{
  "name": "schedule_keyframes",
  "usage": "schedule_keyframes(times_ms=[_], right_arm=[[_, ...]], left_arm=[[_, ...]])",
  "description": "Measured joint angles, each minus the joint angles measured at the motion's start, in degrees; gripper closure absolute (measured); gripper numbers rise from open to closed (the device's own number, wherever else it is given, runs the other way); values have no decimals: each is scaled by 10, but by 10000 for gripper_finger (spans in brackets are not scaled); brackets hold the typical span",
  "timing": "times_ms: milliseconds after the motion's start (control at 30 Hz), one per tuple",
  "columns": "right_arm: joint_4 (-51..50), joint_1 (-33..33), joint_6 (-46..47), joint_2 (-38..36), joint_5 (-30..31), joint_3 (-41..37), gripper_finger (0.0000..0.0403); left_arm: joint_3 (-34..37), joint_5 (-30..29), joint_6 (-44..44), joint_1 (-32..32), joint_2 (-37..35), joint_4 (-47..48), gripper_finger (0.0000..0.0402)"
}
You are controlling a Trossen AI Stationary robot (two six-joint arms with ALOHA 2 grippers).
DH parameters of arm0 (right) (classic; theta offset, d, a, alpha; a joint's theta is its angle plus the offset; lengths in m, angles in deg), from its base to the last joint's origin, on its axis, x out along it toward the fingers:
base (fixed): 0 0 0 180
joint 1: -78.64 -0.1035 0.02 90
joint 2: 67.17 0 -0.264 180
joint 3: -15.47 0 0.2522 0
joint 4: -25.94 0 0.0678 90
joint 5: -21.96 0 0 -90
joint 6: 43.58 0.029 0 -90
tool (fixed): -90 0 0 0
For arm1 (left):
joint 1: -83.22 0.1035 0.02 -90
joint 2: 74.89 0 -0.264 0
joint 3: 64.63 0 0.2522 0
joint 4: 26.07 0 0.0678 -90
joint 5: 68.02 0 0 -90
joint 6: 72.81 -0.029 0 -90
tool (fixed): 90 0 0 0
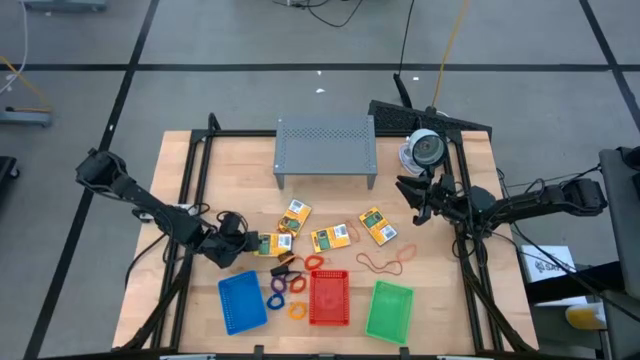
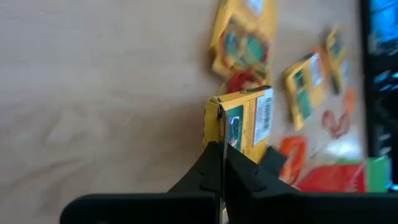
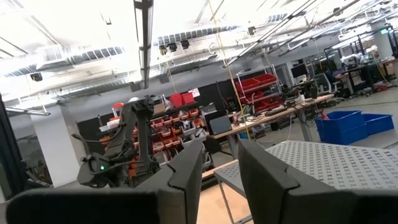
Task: Pick & Place Office Desk Supplies
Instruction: Put the crayon box into the blue bin
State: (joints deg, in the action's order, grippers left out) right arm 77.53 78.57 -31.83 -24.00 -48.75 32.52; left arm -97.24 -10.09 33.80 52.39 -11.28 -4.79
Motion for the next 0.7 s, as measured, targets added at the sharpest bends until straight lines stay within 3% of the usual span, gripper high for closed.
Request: schedule_keyframes(times_ms=[167, 367, 567, 700], right_arm=[[1, 0, 1, 0, 0, 0, 310], [5, 0, 6, 0, 0, 0, 309], [9, 0, 6, 0, 0, 0, 310], [13, 0, 6, 0, 0, 0, 309]], left_arm=[[0, -61, -46, 0, -49, -1, 400], [0, -88, -99, 0, -88, -15, 400], [0, -99, -192, 9, -97, -117, 401], [-1, -72, -272, 26, -97, -204, 401]])
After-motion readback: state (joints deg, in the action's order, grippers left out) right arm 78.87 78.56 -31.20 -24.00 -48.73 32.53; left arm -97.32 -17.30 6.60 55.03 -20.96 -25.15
